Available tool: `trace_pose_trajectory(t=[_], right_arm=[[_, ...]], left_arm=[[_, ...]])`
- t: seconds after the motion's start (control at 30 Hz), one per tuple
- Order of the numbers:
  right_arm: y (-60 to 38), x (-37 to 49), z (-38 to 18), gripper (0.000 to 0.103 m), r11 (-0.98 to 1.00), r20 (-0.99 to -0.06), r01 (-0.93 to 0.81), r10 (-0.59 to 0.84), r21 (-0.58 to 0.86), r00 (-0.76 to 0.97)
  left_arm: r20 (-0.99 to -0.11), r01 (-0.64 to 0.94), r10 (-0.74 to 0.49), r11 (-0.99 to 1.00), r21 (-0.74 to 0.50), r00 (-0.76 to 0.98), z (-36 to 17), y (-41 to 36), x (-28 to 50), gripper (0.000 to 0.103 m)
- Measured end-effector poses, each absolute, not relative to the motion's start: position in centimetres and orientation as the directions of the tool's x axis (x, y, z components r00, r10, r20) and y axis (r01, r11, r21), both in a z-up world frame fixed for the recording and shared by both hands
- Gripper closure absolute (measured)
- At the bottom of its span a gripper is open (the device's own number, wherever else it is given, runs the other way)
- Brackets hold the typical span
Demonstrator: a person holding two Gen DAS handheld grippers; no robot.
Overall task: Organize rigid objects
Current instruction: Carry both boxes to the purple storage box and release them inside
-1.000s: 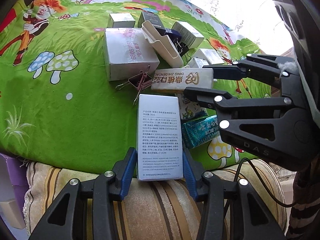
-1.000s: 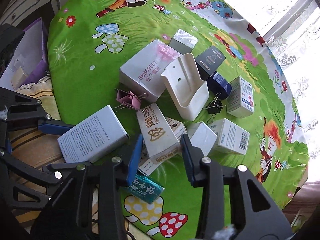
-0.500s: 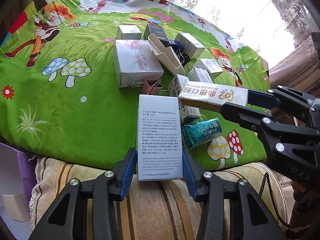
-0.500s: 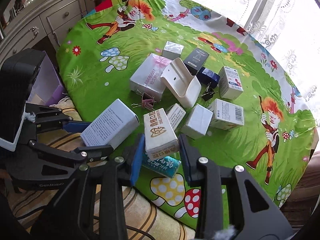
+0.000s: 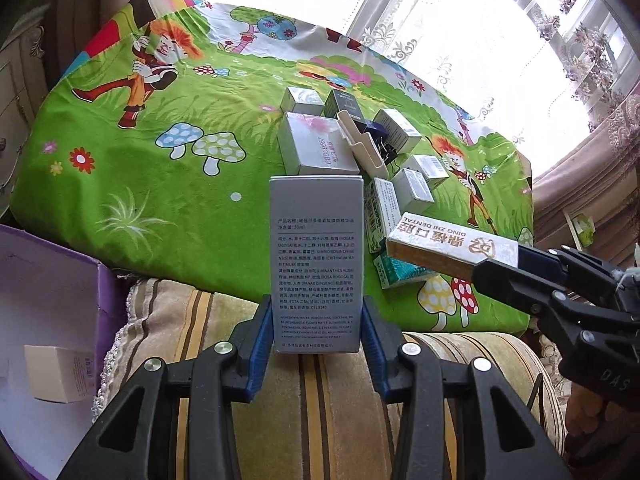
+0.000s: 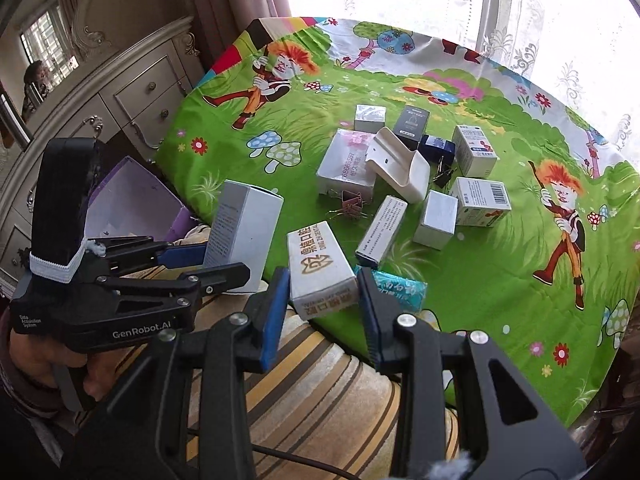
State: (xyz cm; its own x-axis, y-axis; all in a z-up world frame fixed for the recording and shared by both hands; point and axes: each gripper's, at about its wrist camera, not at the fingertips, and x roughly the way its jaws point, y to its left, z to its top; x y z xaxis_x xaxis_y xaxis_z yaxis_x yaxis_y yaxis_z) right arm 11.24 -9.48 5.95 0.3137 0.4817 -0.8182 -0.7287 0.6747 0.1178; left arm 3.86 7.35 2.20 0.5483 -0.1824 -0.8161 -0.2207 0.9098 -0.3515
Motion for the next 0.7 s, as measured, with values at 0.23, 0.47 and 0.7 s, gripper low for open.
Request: trace_pose_trajectory(t=[0.23,0.47,0.7], right_arm=[[-7.9,8.8,6.4,0.068,0.648,-0.804,-0.739,0.533,0.186,0.265],[-4.7,5.9,6.7,0.068,0.595,-0.8,-0.782,0.553,0.184,0.233],[-0.4,2.9,7.3,0.068,0.519,-0.798,-0.836,0.572,0.176,0.187]], left_arm=[[-0.801,-0.28,-0.138,0.891,-0.356,0.582,3.2,10.3,0.6,0.061],[-0.803,-0.377,-0.07,0.856,-0.352,0.592,2.9,14.6,-3.3,0.061],[-0.811,-0.493,0.012,0.799,-0.344,0.585,2.1,19.5,-7.2,0.061]])
